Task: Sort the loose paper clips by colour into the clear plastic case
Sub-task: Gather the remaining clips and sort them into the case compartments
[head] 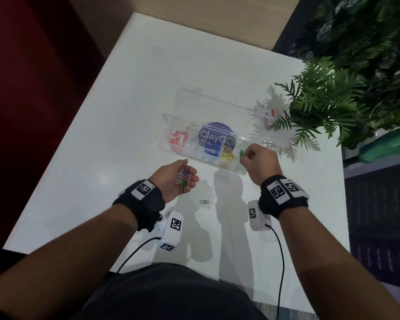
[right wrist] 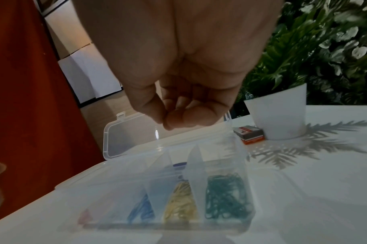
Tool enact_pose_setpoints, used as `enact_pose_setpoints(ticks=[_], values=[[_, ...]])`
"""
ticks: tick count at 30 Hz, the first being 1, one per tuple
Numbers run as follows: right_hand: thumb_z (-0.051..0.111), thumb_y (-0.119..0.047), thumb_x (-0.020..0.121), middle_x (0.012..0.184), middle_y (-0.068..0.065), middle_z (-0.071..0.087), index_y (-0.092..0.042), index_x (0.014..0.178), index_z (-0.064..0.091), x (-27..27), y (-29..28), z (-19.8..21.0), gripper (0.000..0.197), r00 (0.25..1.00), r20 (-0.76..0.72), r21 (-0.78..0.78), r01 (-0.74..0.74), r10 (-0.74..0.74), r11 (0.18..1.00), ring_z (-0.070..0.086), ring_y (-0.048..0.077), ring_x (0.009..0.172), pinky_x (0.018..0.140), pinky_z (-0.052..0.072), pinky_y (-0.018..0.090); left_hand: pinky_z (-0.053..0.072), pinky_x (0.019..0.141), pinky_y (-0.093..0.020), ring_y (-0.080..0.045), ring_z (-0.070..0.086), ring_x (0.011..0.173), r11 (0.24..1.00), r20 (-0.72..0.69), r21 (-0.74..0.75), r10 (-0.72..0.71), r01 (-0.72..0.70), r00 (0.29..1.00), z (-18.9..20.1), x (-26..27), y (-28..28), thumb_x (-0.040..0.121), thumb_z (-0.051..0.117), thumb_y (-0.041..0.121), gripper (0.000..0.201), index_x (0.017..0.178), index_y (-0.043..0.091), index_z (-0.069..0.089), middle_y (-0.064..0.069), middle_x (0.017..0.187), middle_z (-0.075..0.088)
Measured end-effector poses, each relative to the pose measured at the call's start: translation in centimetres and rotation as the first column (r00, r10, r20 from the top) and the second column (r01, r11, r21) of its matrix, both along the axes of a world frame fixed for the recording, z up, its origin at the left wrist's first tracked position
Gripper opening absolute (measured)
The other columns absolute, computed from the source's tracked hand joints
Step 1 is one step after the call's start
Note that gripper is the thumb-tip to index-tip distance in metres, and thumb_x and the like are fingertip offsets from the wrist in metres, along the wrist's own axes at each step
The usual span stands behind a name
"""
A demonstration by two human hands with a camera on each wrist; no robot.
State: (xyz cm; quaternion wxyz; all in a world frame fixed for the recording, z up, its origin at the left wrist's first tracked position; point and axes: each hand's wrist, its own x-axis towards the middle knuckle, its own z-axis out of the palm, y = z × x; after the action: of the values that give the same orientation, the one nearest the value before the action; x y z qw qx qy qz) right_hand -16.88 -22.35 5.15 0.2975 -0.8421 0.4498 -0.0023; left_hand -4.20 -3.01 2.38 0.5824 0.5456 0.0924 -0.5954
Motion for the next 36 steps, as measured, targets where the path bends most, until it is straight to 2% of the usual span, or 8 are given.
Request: enact_pose_setpoints(ticks=[9,13,16,21,25,29,32,36], values=[[0.05,-0.01,0.088,0.104,0.012,0.066,-0.015,0.096,0.067,0.6,-2.3,-1.3,0.02,0.978,-0.188,-0.061,0.08,-0.09,0.995,0.061,0.029,0.091,0.071,0.048,0.03,0.044,0.044,-0.02,-0.015,0.055,0.051,0.999,-0.012,0.006,0.039,-0.039,0.999,-0.2,0.4,0.8,0.1,0.04,0.03,0.036,0.079,0.006,0.056,-0.008,0.067,0.059],[0.059,-0.013,0.087,0.093,0.004,0.064,-0.018,0.095,0.067,0.6,2.0,-1.5,0.012,0.978,-0.097,0.069,-0.179,0.185,0.982,0.059,0.021,0.08,0.07,0.046,0.027,0.051,0.047,-0.022,-0.019,0.062,0.054,0.996,-0.049,-0.001,0.093,-0.093,0.994,-0.3,0.4,0.9,0.1,0.041,0.032,0.038,0.083,0.002,0.058,-0.013,0.071,0.062],[0.058,-0.015,0.083,0.094,0.0,0.061,-0.023,0.091,0.064,0.8,5.9,-3.7,0.012,0.839,-0.261,0.186,-0.441,0.477,0.878,0.058,0.02,0.087,0.071,0.043,0.027,0.058,0.055,-0.028,-0.029,0.069,0.063,0.989,-0.101,-0.001,0.147,-0.148,0.984,0.1,0.3,0.6,0.101,0.038,0.034,0.045,0.087,-0.004,0.059,-0.021,0.08,0.064],[0.051,-0.002,0.077,0.08,-0.006,0.042,-0.027,0.057,0.044,0.7,8.1,-6.5,0.033,0.722,-0.355,0.273,-0.528,0.594,0.804,0.056,0.022,0.084,0.067,0.042,0.029,0.058,0.073,-0.037,-0.037,0.069,0.083,0.986,-0.171,-0.06,0.141,-0.153,0.975,0.7,0.5,0.7,0.102,0.03,0.041,0.055,0.1,-0.006,0.058,-0.027,0.096,0.066],[0.047,-0.004,0.078,0.099,0.0,0.052,-0.032,0.084,0.064,0.3,8.5,-7.1,0.034,0.677,-0.356,0.292,-0.575,0.645,0.765,0.058,0.024,0.097,0.078,0.047,0.03,0.058,0.075,-0.04,-0.039,0.069,0.087,0.984,-0.205,-0.075,0.143,-0.161,0.968,1.0,0.7,0.7,0.101,0.028,0.046,0.06,0.106,-0.007,0.057,-0.029,0.101,0.066],[0.048,-0.009,0.078,0.114,0.003,0.056,-0.032,0.099,0.067,-0.2,8.8,-7.0,0.036,0.713,-0.325,0.296,-0.547,0.621,0.783,0.058,0.026,0.103,0.086,0.05,0.035,0.056,0.08,-0.041,-0.039,0.068,0.09,0.988,-0.201,-0.076,0.12,-0.138,0.972,1.0,0.5,0.5,0.101,0.028,0.047,0.06,0.107,-0.006,0.057,-0.027,0.098,0.069],[0.049,-0.01,0.082,0.101,0.001,0.06,-0.025,0.081,0.061,-0.4,8.8,-5.5,0.02,0.782,-0.28,0.279,-0.489,0.557,0.826,0.058,0.023,0.093,0.077,0.048,0.029,0.056,0.079,-0.04,-0.039,0.069,0.09,0.987,-0.209,-0.085,0.114,-0.134,0.971,1.1,0.5,0.4,0.101,0.028,0.047,0.06,0.108,-0.006,0.057,-0.027,0.099,0.069],[0.054,-0.012,0.085,0.079,0.006,0.06,-0.016,0.076,0.051,-0.3,5.2,-1.9,0.011,0.98,-0.116,0.114,-0.147,0.16,0.983,0.055,0.024,0.072,0.068,0.05,0.037,0.057,0.077,-0.04,-0.039,0.069,0.089,0.984,-0.22,-0.104,0.12,-0.146,0.968,1.2,0.7,0.4,0.101,0.03,0.045,0.058,0.109,-0.007,0.056,-0.028,0.102,0.067]])
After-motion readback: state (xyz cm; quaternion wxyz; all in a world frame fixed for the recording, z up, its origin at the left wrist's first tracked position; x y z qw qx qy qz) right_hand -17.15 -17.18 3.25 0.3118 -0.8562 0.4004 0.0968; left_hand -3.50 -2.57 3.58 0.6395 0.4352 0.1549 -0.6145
